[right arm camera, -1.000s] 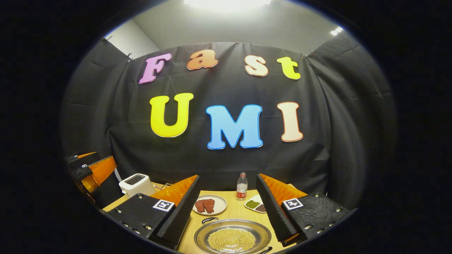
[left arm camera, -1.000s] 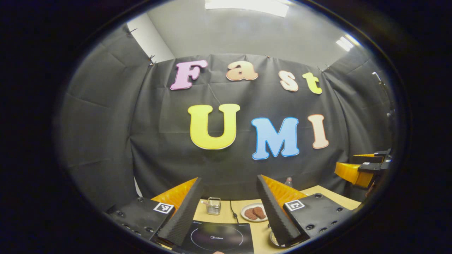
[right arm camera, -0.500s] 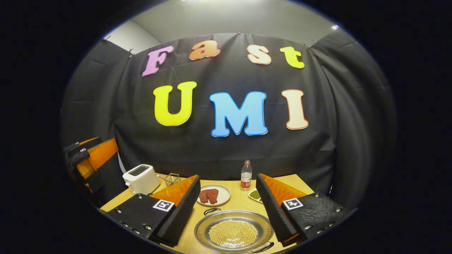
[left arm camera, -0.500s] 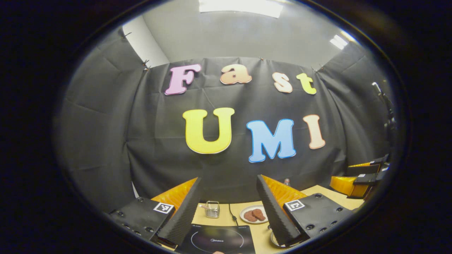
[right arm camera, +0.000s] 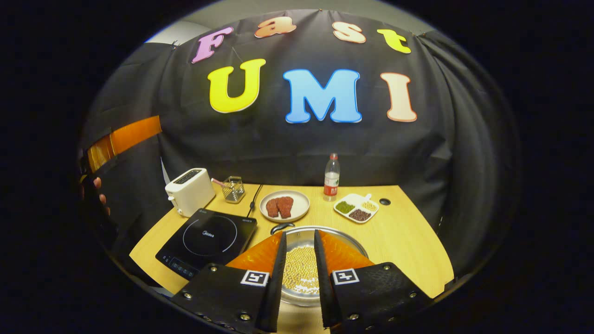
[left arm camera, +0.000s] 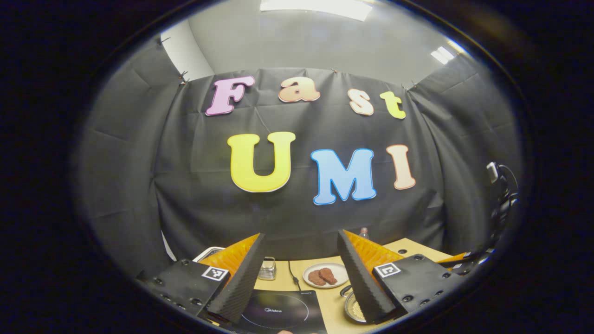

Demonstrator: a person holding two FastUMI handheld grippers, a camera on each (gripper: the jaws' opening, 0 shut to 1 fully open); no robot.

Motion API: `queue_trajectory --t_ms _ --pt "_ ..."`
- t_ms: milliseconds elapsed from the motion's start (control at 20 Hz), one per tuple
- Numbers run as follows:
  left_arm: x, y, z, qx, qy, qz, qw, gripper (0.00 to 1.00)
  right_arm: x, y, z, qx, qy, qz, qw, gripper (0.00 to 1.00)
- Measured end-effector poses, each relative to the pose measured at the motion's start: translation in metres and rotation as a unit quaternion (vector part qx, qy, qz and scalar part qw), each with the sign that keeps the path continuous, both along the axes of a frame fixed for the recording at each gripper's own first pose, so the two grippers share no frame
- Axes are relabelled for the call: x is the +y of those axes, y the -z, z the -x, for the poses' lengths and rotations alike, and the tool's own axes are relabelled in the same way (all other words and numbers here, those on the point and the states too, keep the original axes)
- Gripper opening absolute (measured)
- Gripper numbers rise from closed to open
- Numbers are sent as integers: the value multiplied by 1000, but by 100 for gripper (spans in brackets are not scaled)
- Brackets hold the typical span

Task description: First push the handle of the pot to place it horizontally, then grasp the pot with both hands and set it on the induction cooktop.

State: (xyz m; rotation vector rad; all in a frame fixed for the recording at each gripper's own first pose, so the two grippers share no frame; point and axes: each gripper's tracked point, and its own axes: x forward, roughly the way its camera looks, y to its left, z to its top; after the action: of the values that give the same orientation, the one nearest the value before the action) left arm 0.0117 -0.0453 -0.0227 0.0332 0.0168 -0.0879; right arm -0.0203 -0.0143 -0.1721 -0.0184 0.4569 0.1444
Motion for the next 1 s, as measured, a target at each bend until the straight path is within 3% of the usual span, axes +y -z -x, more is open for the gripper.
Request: queue_trajectory --t_ms 50,100,150,250,300,500,750,1000 --pt "-2 3 -1 5 2 -3 1000 92 -2 13 4 21 2 7 1000 35" --pt "-3 5 -1 9 4 -6 1000 92 -9 22 10 39 6 12 999 22" --pt "-4 5 -2 9 6 -8 1000 98 -8 33 12 54 0 10 998 8" --pt "-6 5 -1 8 9 -9 1000 100 -13 53 14 93 9 14 995 9" --pt "-6 6 -2 9 9 -9 1000 100 -18 63 28 117 16 6 993 2" --pt "-4 10 -4 12 4 -10 1000 98 -25 98 46 193 17 -11 981 4" --pt "0 22 -6 26 -5 -8 1000 98 -39 123 61 237 12 8 971 0" --pt "-4 31 -7 40 -1 -1 999 100 -53 158 74 301 30 7 953 0"
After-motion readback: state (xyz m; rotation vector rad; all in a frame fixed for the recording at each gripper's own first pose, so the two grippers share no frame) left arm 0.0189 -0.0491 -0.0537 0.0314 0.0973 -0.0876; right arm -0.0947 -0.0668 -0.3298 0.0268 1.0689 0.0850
